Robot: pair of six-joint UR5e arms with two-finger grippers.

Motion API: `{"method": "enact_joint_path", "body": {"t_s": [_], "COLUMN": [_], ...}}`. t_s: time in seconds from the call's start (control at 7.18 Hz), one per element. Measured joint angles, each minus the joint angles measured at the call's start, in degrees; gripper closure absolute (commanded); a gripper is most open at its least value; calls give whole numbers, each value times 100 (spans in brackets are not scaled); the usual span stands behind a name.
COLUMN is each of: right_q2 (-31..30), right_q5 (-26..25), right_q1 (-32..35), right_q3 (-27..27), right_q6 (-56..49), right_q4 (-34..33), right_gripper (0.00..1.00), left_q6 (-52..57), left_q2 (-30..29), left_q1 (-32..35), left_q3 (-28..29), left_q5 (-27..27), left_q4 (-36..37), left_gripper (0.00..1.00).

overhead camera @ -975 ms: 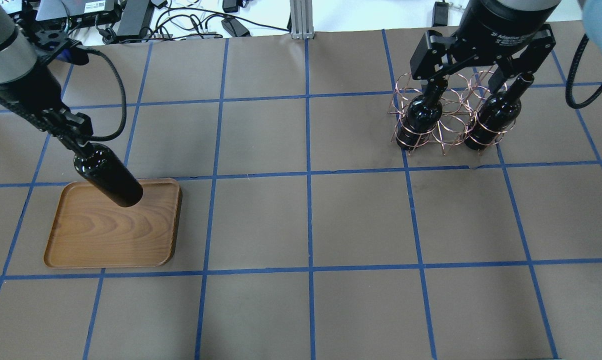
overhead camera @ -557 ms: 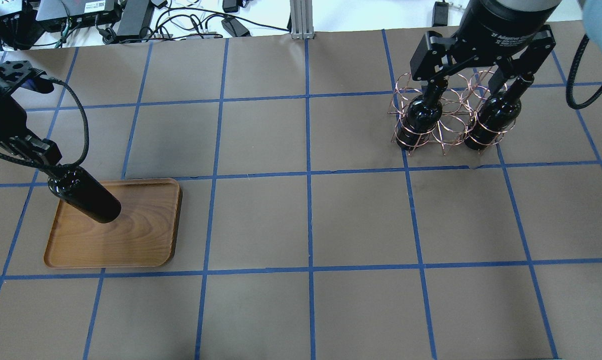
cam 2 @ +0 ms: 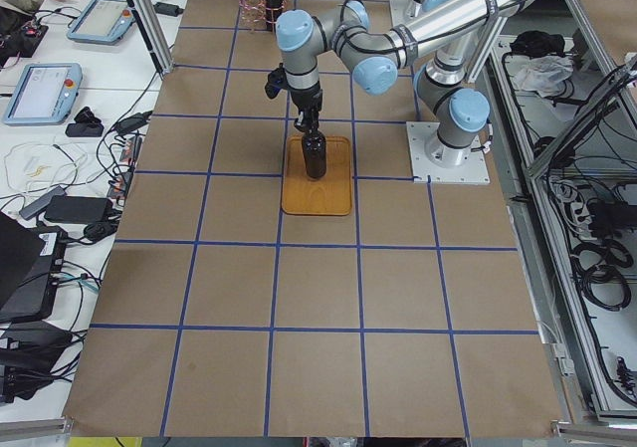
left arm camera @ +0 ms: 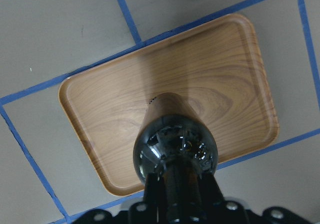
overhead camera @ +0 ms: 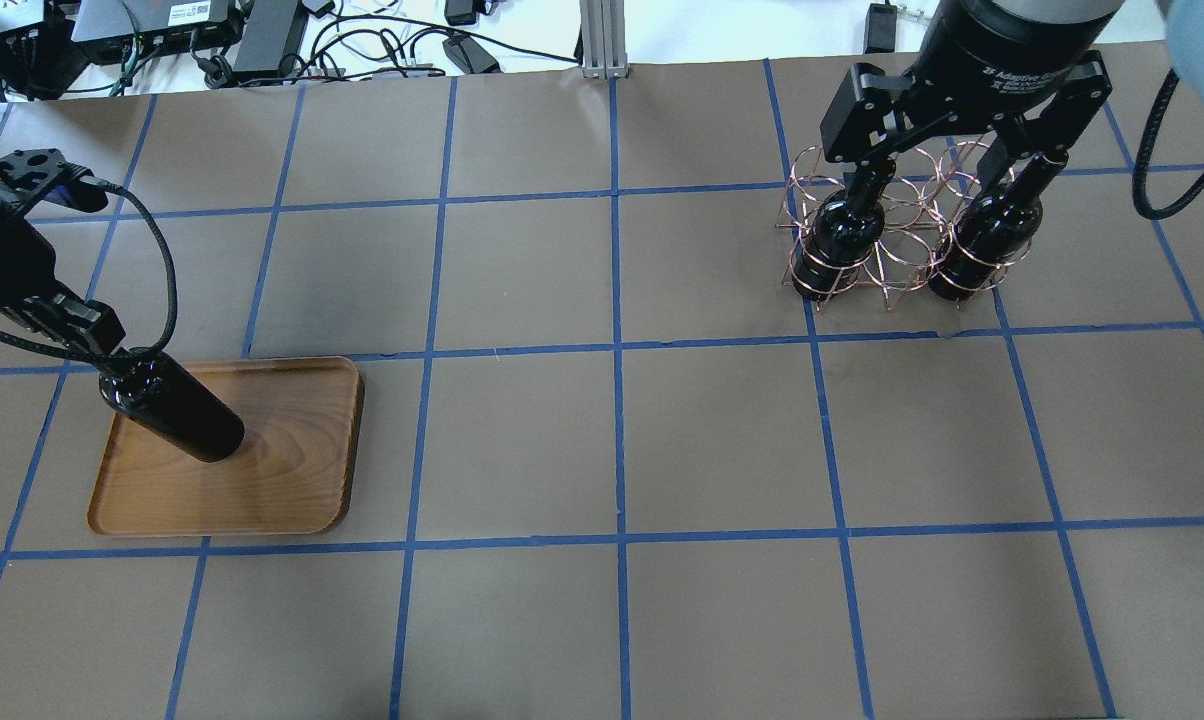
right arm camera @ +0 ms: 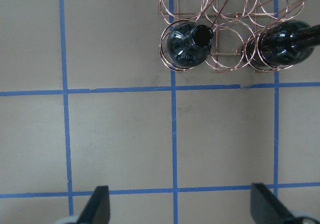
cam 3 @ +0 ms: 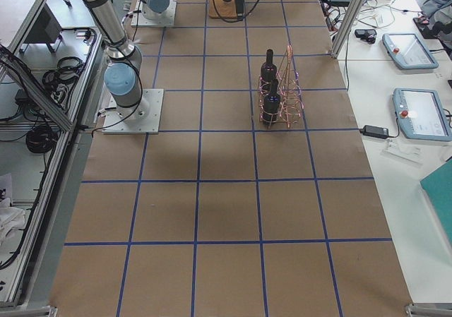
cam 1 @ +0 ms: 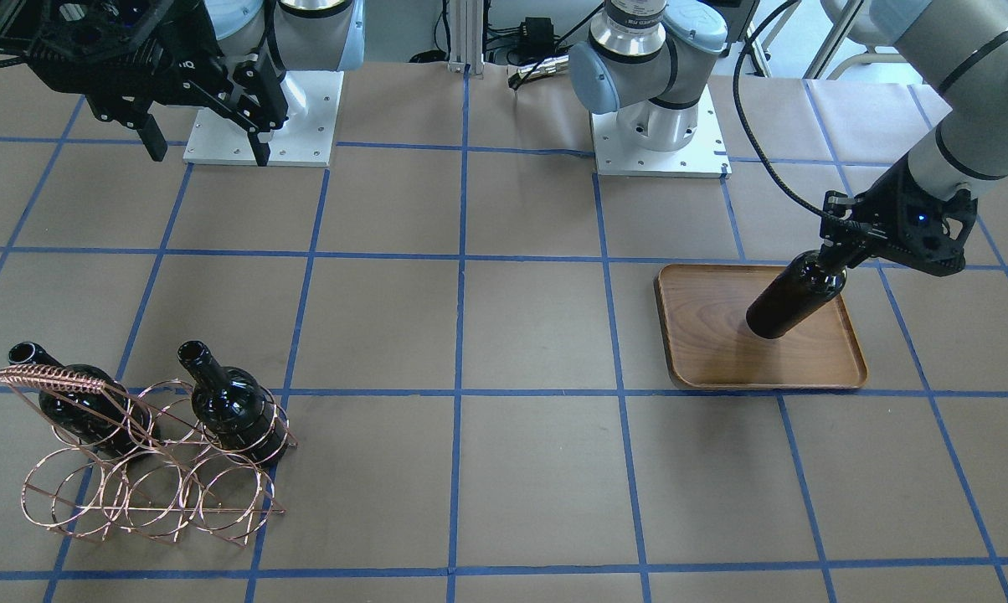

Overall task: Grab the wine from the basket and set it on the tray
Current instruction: 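Lay the bottle down on the tray and open the left gripper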

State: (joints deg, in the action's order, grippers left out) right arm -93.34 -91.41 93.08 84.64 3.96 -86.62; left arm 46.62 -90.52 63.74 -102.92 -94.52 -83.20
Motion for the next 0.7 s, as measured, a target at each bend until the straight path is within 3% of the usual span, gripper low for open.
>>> {"method": "enact_joint_path", "body": {"t_s": [0.42, 0.56, 0.7], "right_q2": [0, 0, -2], "right_q5": [-2, -6, -8], "right_q1": [0, 1, 2], "right_q3": [0, 0, 0], "right_q6": [2, 3, 4], "right_q4": [3, 28, 56], "right_gripper": [0, 0, 0], "left_q6": [-12, -15, -21], "left_q2": [-60, -95, -103], "left_q1": [-2, -2, -2], "left_q3": [-30, -25, -21], "left_q5": [-23, -33, -35], "left_q4": [-3, -3, -6], "left_gripper": [100, 36, 1]}}
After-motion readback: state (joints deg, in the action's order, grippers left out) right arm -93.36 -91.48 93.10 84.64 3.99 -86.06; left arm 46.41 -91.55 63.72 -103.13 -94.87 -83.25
